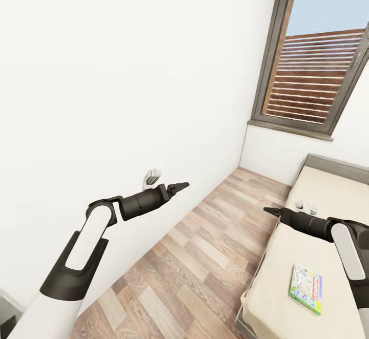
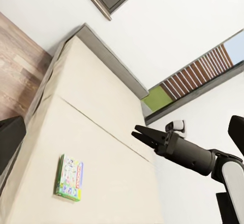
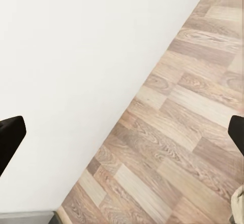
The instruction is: Put all the toys in the child's room - the three board games (two on the bed and one on the table), the two jigsaw puzzles on the table, and the tennis ball on the table - inside the toy box on the table in the child's room.
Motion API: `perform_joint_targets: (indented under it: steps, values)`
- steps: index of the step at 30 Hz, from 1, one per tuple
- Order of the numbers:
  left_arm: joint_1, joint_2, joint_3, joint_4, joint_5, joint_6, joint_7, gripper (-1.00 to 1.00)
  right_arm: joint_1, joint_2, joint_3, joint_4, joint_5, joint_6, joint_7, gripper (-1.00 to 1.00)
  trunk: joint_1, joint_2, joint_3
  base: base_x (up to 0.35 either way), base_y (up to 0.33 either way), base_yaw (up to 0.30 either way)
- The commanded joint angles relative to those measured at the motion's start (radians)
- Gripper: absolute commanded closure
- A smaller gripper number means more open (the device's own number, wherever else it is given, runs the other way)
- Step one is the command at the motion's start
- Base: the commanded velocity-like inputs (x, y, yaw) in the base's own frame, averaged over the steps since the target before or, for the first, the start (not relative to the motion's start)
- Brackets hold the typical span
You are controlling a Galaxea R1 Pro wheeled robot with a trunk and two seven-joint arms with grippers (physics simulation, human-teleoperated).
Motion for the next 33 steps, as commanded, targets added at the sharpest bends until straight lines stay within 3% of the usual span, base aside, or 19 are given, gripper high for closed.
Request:
perform_joint_targets:
  steps: [1,11,15,19,27,33]
  values:
    - [-0.001,0.001,-0.001,-0.001,0.01,0.002,0.01,-1.0,-0.001,0.0,-0.001,0.0,0.01,0.004,0.01,-1.0,0.001,-0.002,-0.002,0.046,-0.02,-0.141]
    - [0.016,0.019,0.017,0.008,0.01,0.003,0.017,-1.0,-0.012,0.0,0.0,0.012,0.01,0.017,0.007,-1.0,0.001,-0.002,-0.002,0.018,-0.008,-0.232]
    - [0.046,0.048,0.053,0.047,0.01,-0.002,0.019,-1.0,-0.015,0.001,0.001,0.04,0.011,0.017,0.006,-1.0,0.001,-0.002,-0.002,0.004,-0.002,-0.279]
    - [0.073,0.084,0.134,0.108,0.012,-0.007,0.003,-1.0,-0.035,0.0,0.004,0.072,0.012,0.017,0.005,-1.0,0.001,-0.002,-0.002,0.002,-0.001,-0.286]
    - [0.086,0.092,0.195,0.148,0.013,-0.01,-0.016,-1.0,-0.06,-0.009,0.002,0.089,0.009,0.017,0.008,-1.0,0.001,-0.002,-0.002,0.001,0.0,-0.29]
    - [0.084,0.082,0.207,0.153,0.012,-0.012,-0.018,-1.0,-0.074,-0.013,0.001,0.093,0.007,0.017,0.01,-1.0,0.001,-0.002,-0.002,0.0,0.0,-0.292]
